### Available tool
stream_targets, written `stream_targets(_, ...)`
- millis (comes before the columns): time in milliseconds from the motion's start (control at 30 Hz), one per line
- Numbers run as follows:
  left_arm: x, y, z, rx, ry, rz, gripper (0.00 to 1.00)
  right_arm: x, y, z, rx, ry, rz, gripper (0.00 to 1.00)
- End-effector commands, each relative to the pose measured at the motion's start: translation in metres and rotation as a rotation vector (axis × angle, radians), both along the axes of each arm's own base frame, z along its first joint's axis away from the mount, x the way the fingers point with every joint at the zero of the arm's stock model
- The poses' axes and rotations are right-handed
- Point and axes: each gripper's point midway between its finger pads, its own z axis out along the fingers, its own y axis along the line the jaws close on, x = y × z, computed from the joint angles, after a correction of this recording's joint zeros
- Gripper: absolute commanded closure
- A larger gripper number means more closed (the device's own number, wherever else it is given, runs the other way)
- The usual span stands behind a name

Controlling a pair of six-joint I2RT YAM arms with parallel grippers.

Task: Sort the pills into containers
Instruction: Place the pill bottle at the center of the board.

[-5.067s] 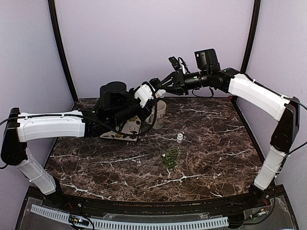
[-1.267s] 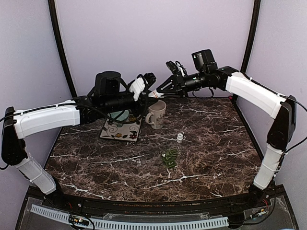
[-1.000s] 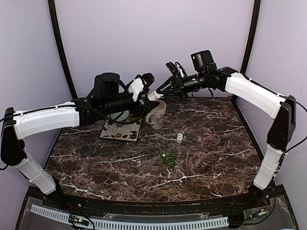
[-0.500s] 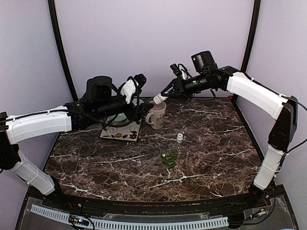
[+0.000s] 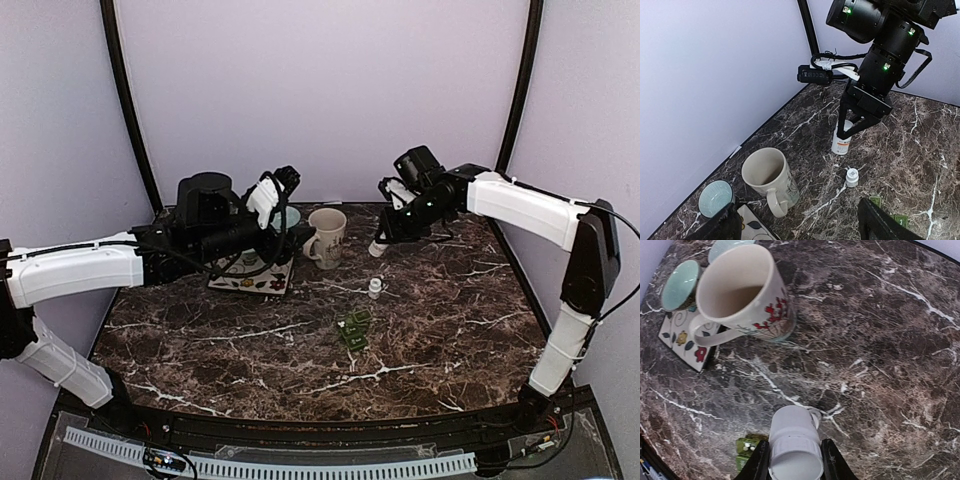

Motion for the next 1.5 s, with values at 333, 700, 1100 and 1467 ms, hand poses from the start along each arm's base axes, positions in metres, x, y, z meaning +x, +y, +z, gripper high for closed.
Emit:
stream_targets(333, -0.018, 0.001, -0.004, -0.048, 0.046, 0.001, 0.18, 0.031, -0.055, -0.082, -0.22, 0.005, -0.149, 1.0)
stream_targets(700, -0.037, -0.004, -0.051, -0.009, 0.143, 0.01, 0.21, 0.038, -0.064, -0.119, -0.288, 0.036, -0.175, 1.0)
stream_targets(1100, -0.052, -0.007, -0.101, 0.044, 0.241, 0.029, 0.27, 0.037, -0.063, -0.13, -0.295, 0.053, -0.172, 0.73)
stream_targets(1467, -0.054, -0.006, -0.132, 0.079, 0.301, 0.044, 0.28, 0.041, -0.06, -0.106, -0.26, 0.016, -0.174, 0.53)
